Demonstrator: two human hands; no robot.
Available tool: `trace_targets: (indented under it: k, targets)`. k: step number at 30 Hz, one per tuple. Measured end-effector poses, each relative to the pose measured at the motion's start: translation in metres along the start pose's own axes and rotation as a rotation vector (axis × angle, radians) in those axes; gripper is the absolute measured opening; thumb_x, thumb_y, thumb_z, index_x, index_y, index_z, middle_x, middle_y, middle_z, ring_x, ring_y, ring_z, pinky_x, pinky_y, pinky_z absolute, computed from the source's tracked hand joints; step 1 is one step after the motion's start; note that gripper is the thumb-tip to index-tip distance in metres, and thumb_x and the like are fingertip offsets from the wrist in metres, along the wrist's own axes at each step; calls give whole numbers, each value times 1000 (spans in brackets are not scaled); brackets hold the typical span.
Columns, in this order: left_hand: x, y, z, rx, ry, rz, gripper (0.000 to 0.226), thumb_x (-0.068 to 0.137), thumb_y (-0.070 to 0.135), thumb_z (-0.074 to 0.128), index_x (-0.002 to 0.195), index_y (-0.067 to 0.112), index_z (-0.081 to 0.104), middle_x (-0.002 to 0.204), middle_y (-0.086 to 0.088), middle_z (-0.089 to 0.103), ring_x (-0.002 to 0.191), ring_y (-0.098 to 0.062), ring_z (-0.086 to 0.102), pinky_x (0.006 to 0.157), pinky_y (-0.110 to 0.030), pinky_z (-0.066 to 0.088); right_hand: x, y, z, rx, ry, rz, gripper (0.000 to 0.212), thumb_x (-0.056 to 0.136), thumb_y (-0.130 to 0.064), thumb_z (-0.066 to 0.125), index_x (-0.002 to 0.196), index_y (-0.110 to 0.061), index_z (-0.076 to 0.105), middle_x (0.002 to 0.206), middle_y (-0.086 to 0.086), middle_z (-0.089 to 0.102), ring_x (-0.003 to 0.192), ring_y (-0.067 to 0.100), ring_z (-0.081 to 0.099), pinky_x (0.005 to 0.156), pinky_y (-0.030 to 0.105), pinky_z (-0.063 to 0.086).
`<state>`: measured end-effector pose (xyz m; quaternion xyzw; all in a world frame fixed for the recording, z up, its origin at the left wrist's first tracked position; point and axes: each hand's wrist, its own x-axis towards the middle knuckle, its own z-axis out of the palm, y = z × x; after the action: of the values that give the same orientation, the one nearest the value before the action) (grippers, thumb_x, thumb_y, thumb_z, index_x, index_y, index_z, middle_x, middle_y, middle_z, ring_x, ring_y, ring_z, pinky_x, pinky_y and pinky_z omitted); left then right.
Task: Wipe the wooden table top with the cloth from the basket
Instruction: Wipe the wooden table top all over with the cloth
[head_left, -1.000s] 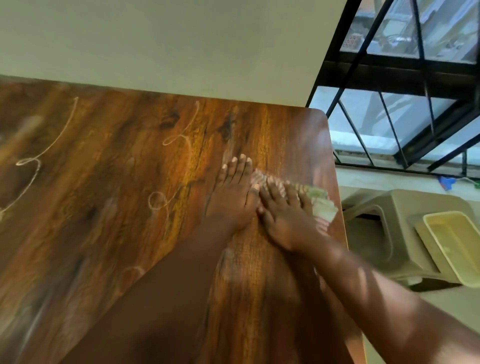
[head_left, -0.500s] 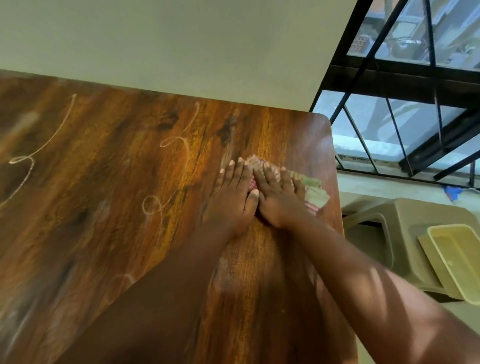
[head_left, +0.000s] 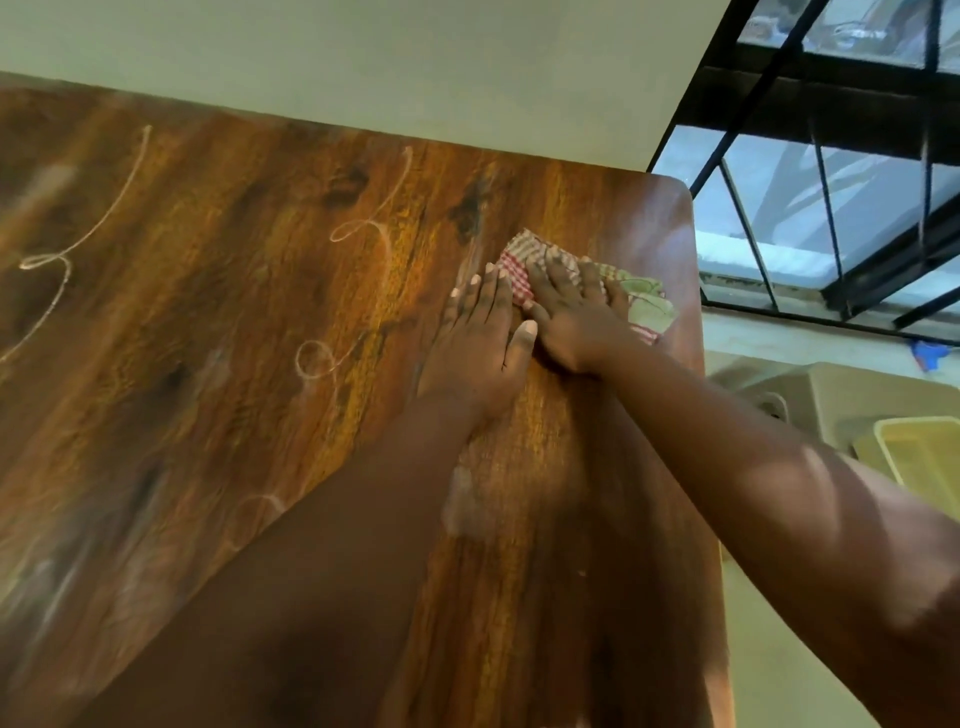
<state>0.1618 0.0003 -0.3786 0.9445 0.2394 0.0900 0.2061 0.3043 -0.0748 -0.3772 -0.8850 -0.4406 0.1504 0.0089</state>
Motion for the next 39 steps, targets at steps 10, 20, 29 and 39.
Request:
trace_targets:
  k: [10, 20, 29, 39]
  targets:
    - [-5, 6, -10, 47, -19, 77, 63, 102, 41, 23, 153, 7, 10, 162, -11, 3, 149, -21, -4, 120, -40, -5, -122, -26, 32, 41, 20, -38, 59, 97, -52, 11, 151, -36, -7, 161, -4, -8, 145, 25, -13, 110, 49, -12]
    - [-70, 18, -13, 283, -284, 206, 72, 98, 58, 15, 154, 12, 12, 162, -8, 4, 149, -22, 1, 117, -39, -5, -227, -59, 60, 102, -5, 8, 58, 98, -48, 14, 150, -38, -8, 160, -7, -12, 145, 23, -15, 111, 48, -12]
    - [-89, 7, -9, 312, -374, 158, 68, 100, 53, 10, 153, 14, -5, 161, -5, -11, 148, -23, -12, 118, -42, -7, -328, -90, 94, 114, 53, -74, 61, 94, -48, 16, 152, -36, -1, 159, -6, -7, 145, 31, -8, 110, 47, -15]
    - [-78, 8, -13, 284, -512, 121, 71, 97, 59, 6, 151, 18, -15, 158, -3, -23, 144, -22, -23, 117, -43, -13, -341, -95, 94, 144, 44, -43, 58, 93, -46, 14, 147, -42, -8, 151, -16, -17, 139, 25, -27, 106, 38, -30]
